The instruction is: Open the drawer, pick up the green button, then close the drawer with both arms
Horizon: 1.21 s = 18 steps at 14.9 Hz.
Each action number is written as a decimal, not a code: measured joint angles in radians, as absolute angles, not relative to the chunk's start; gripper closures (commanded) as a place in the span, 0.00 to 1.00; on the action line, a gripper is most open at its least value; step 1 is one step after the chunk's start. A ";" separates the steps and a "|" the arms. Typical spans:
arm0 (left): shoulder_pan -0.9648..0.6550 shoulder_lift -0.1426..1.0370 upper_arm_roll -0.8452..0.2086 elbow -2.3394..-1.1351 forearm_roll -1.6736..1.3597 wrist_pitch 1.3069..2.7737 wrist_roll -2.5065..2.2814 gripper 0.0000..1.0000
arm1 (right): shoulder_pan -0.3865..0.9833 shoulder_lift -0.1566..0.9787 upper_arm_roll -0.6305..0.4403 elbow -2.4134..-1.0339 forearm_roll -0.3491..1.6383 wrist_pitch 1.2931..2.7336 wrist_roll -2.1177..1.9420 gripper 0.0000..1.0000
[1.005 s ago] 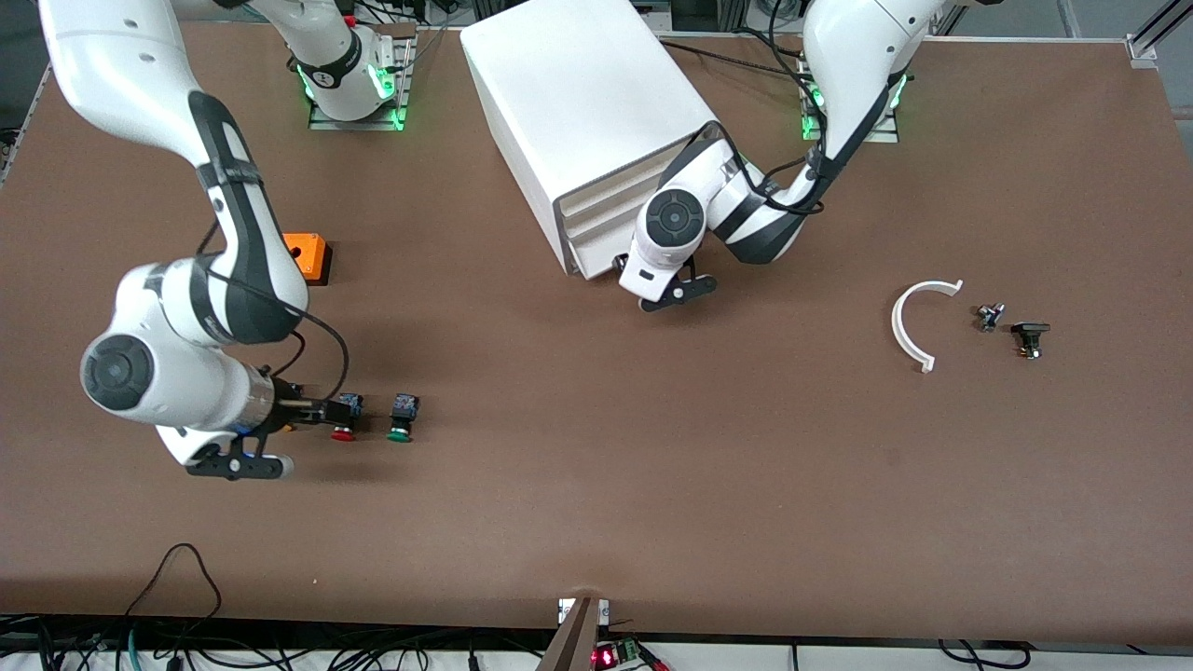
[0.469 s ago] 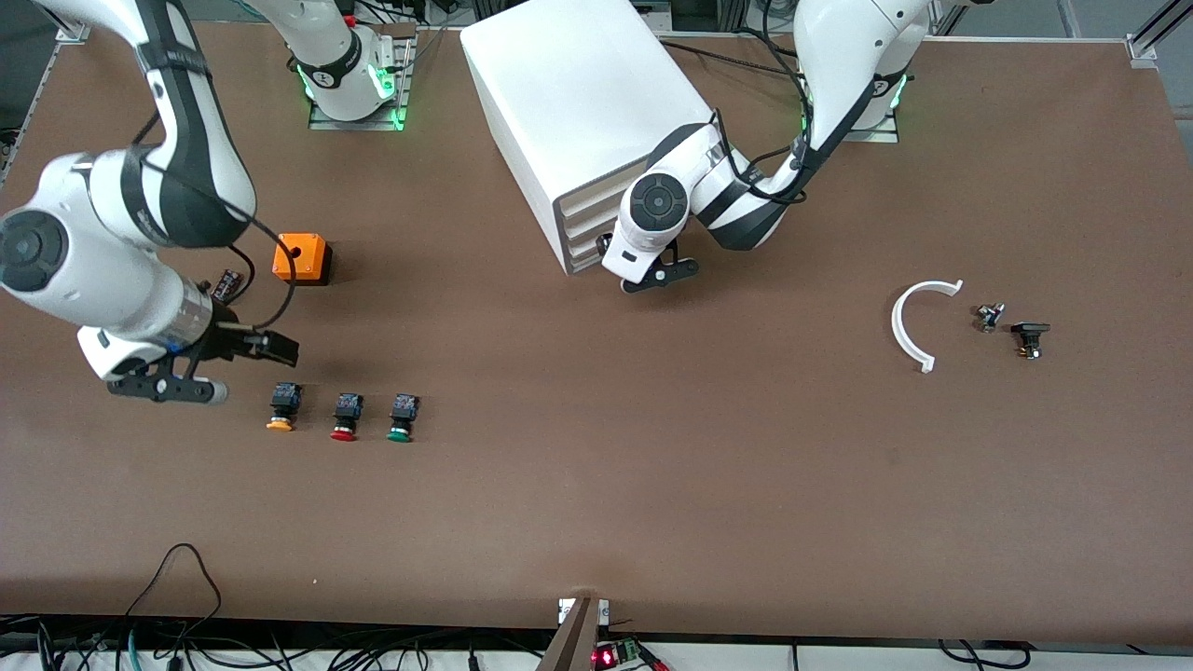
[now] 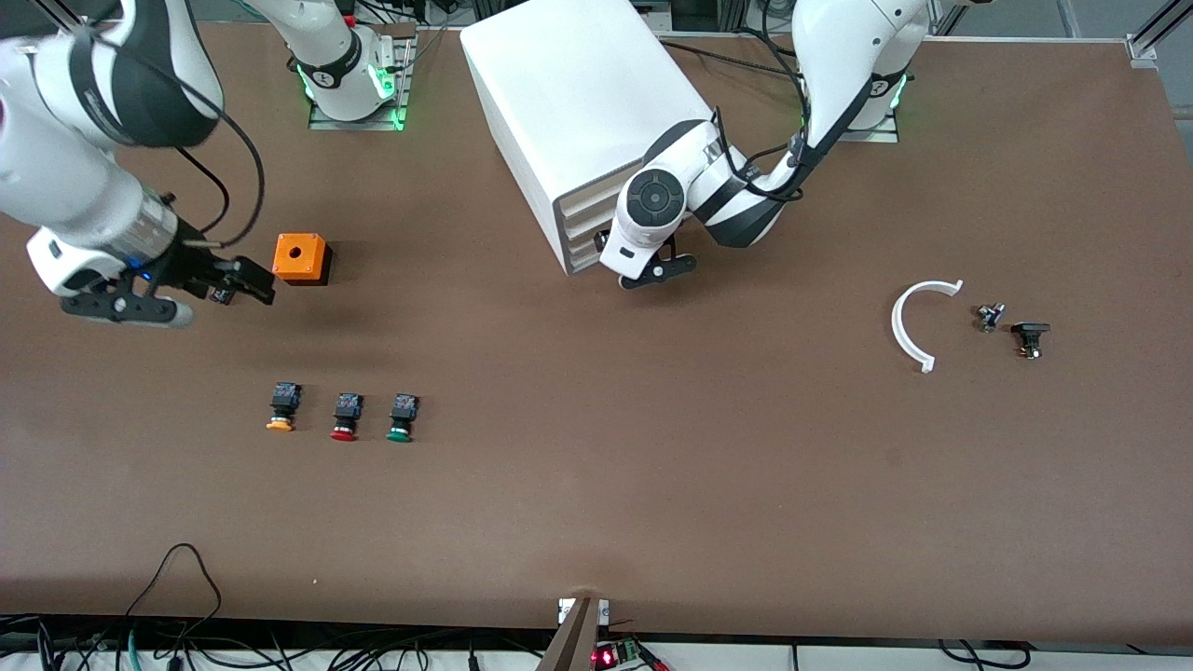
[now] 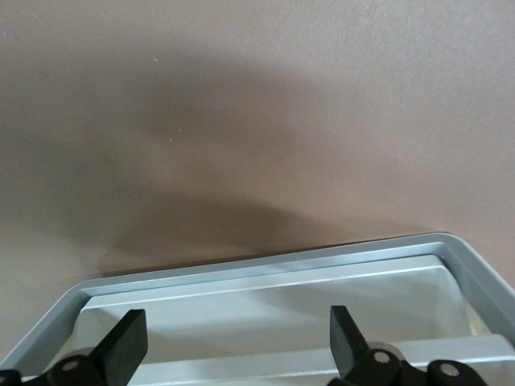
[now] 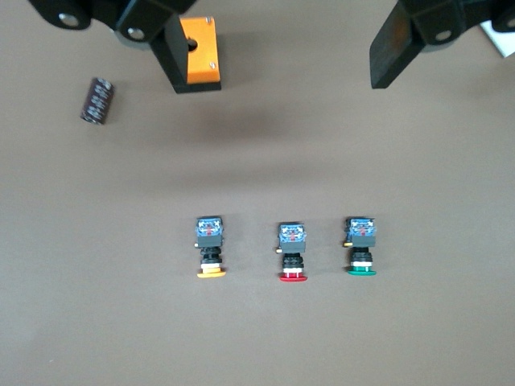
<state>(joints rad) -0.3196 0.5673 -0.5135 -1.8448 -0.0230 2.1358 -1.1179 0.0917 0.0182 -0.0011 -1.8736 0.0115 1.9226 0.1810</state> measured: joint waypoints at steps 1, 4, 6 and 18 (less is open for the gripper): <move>-0.310 0.559 -0.512 -1.839 -0.023 2.138 -1.118 0.00 | 0.092 -0.004 -0.001 -1.862 0.011 1.895 0.183 0.00; -0.239 0.509 -0.511 -1.802 -0.022 2.110 -1.046 0.00 | 0.100 -0.031 0.010 -1.785 -0.013 1.826 0.184 0.00; -0.173 0.461 -0.509 -1.768 0.005 2.028 -0.912 0.00 | 0.111 -0.030 0.024 -1.711 -0.028 1.740 0.191 0.00; 0.044 0.281 -0.332 -1.485 0.100 1.623 -0.132 0.00 | -0.035 -0.007 0.162 -1.661 -0.037 1.688 0.199 0.00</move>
<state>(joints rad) 0.0442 0.2809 -0.3317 -1.4855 0.0999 1.6228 -0.1316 -0.0346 -0.0069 0.1615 -1.6610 -0.0374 1.6881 0.1988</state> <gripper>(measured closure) 0.000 0.000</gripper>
